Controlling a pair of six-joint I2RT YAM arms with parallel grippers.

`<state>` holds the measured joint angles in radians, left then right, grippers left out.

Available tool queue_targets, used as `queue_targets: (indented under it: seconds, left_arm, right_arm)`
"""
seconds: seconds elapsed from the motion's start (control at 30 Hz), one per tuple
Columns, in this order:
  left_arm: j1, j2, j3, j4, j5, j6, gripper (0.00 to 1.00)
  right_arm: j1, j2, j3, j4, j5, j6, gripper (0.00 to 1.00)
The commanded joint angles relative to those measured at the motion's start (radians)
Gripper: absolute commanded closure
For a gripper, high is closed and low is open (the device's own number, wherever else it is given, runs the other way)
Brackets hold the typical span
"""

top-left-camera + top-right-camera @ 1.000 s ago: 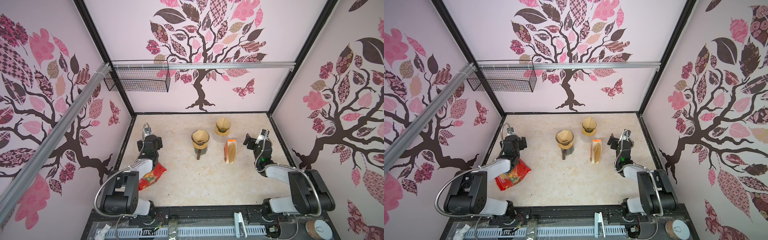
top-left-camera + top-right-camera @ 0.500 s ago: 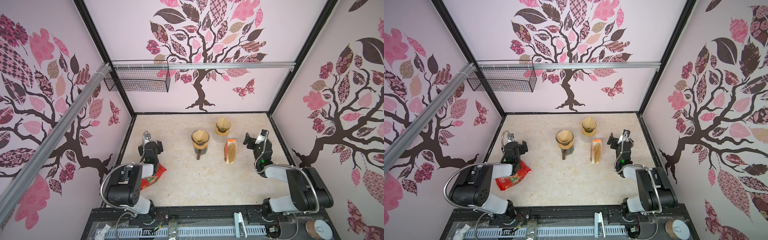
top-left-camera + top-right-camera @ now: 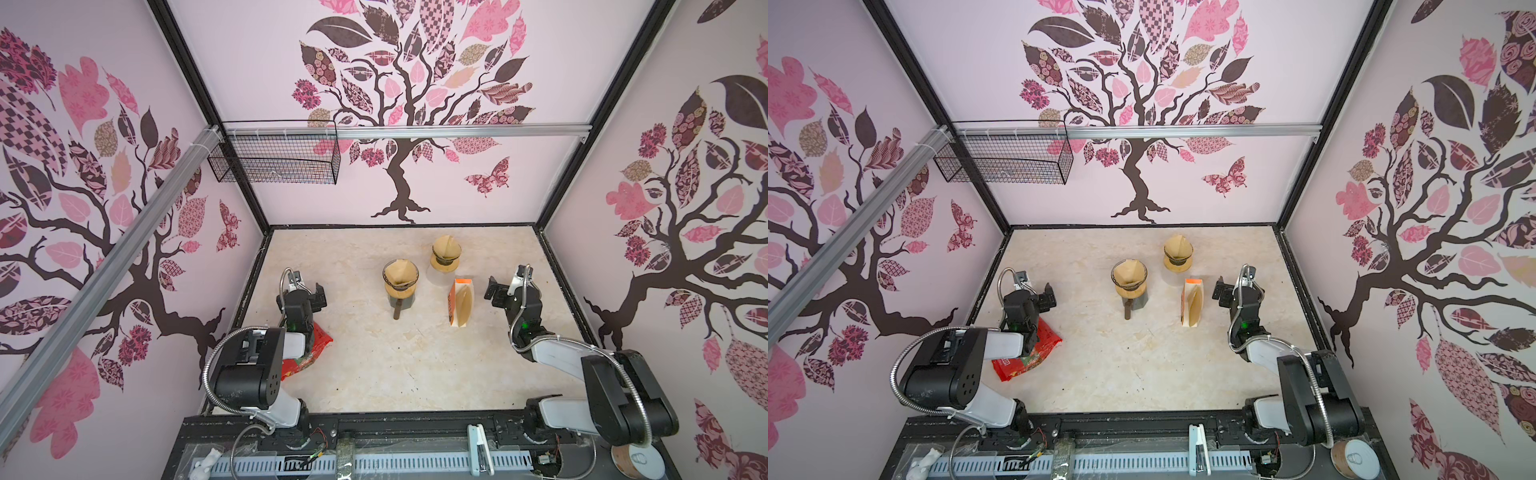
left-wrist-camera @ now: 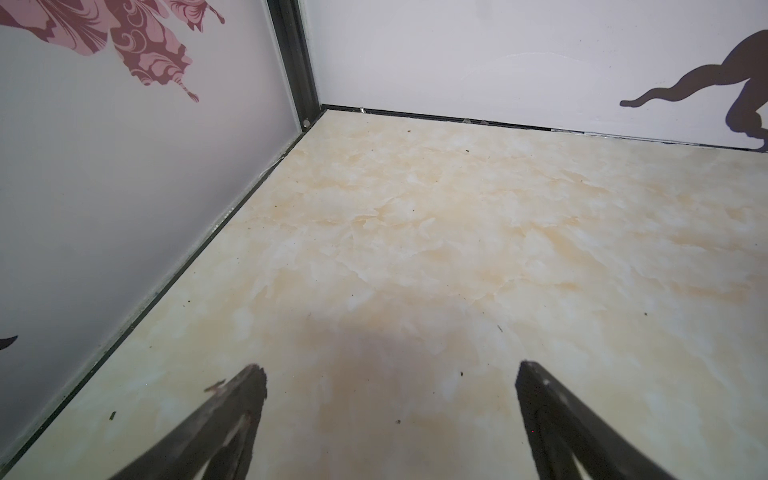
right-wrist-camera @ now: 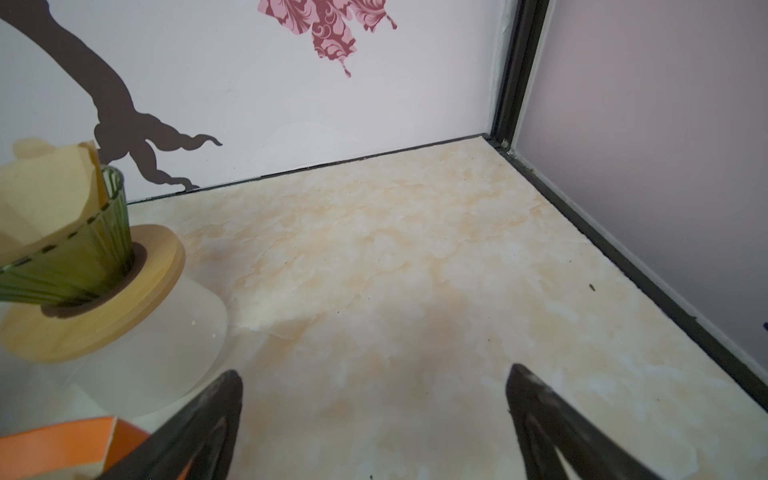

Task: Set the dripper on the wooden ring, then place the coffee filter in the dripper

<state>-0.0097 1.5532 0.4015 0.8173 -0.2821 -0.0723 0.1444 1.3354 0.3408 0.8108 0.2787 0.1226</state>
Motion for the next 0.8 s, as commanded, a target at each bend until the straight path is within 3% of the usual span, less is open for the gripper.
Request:
queue_targets:
  seconds: [0.0, 0.07, 0.2, 0.3, 0.4, 0.77]
  left_arm:
    - [0.004, 0.010, -0.021, 0.059, 0.011, -0.002, 0.03]
    - [0.004, 0.005, -0.023, 0.057, 0.012, -0.002, 0.03]
    - [0.004, 0.005, -0.024, 0.064, 0.011, 0.000, 0.03]
    - [0.001, 0.004, -0.027, 0.067, 0.009, 0.005, 0.03]
    - [0.001, 0.002, -0.027, 0.065, 0.009, 0.004, 0.03]
    - [0.001, 0.002, -0.027, 0.065, 0.009, 0.005, 0.03]
  right_arm:
    - [0.008, 0.053, -0.061, 0.172, 0.029, -0.047, 0.00]
    - [0.009, 0.045, -0.019, 0.072, 0.041, -0.063, 0.00]
    - [0.008, 0.071, -0.030, 0.149, 0.036, -0.121, 0.00]
    - [-0.020, 0.120, -0.115, 0.368, 0.074, -0.087, 0.00]
    - [-0.052, 0.196, -0.137, 0.489, 0.033, -0.073, 0.00]
    - [-0.102, 0.232, -0.076, 0.393, -0.056, -0.040, 0.00]
